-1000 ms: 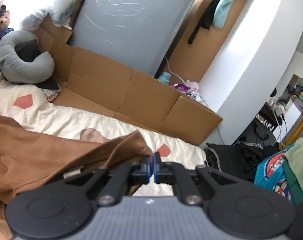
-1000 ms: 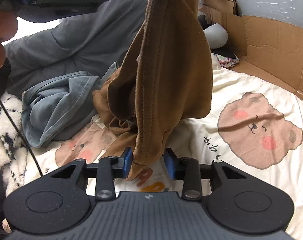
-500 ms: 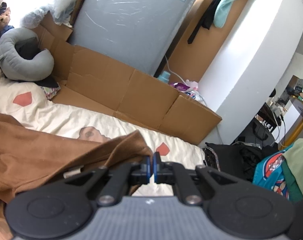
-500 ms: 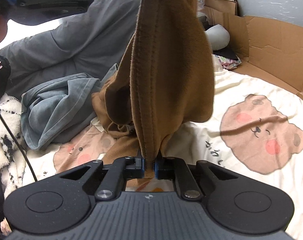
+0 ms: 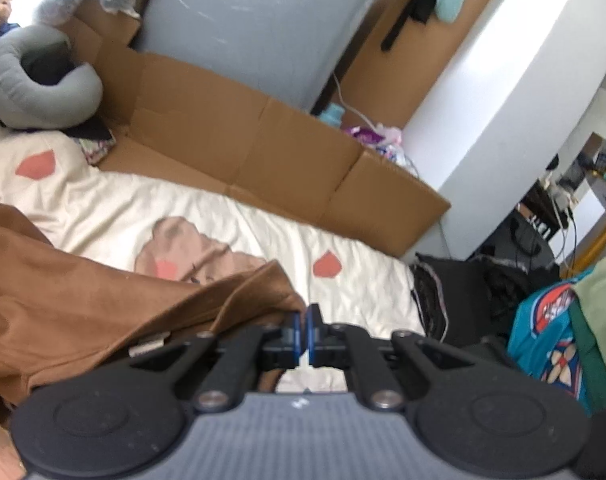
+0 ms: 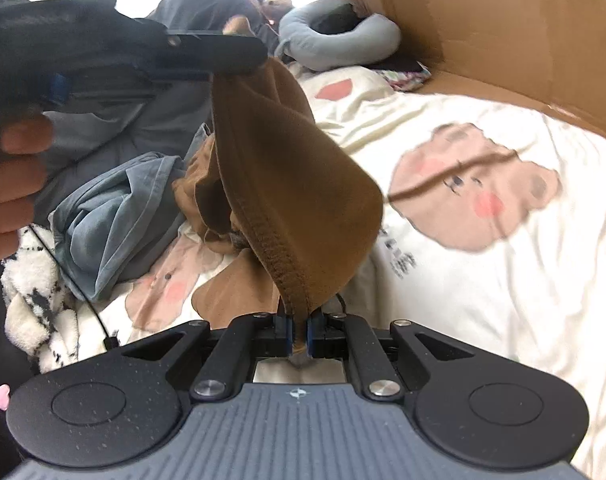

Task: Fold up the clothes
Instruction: 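Carry the brown shirt with the right tool toward the open sheet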

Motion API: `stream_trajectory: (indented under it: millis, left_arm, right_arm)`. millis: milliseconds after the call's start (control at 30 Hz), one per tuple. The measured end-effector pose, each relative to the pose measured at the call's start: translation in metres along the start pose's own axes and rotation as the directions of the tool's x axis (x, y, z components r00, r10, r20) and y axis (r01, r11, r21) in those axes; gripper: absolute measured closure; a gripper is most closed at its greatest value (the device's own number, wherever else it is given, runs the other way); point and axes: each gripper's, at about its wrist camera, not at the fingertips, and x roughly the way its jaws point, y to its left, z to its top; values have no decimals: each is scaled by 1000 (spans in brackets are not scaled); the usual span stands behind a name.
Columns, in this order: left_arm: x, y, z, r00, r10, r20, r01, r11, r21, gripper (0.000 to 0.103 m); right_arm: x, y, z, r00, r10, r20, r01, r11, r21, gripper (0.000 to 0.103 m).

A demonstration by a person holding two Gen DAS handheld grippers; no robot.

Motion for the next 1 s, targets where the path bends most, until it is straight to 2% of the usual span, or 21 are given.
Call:
stream_trajectory:
  millis: [200,467,633,1000]
  left_arm:
    - [20,-5,-7,998,-7,-64,7,1000,4,99]
    - [54,-23,-20,988,-59,-139,67,997,49,99]
    - [76,-37,-28,976,-101,-192,117,990,73,99]
    - [140,-73,-39,946,-153,-284,190,976,105,98]
  right_arm:
    - [-30,-14,-18,1000,-4,-16,5,999,46,99]
    - [-71,-40,-38,997,-79,-19,81,986,143,99]
    - [-96,-55,-50,992,-127,-26,130,973,190,100]
    - [-141,-95,-63,960,-275,-55,279,920,275,100]
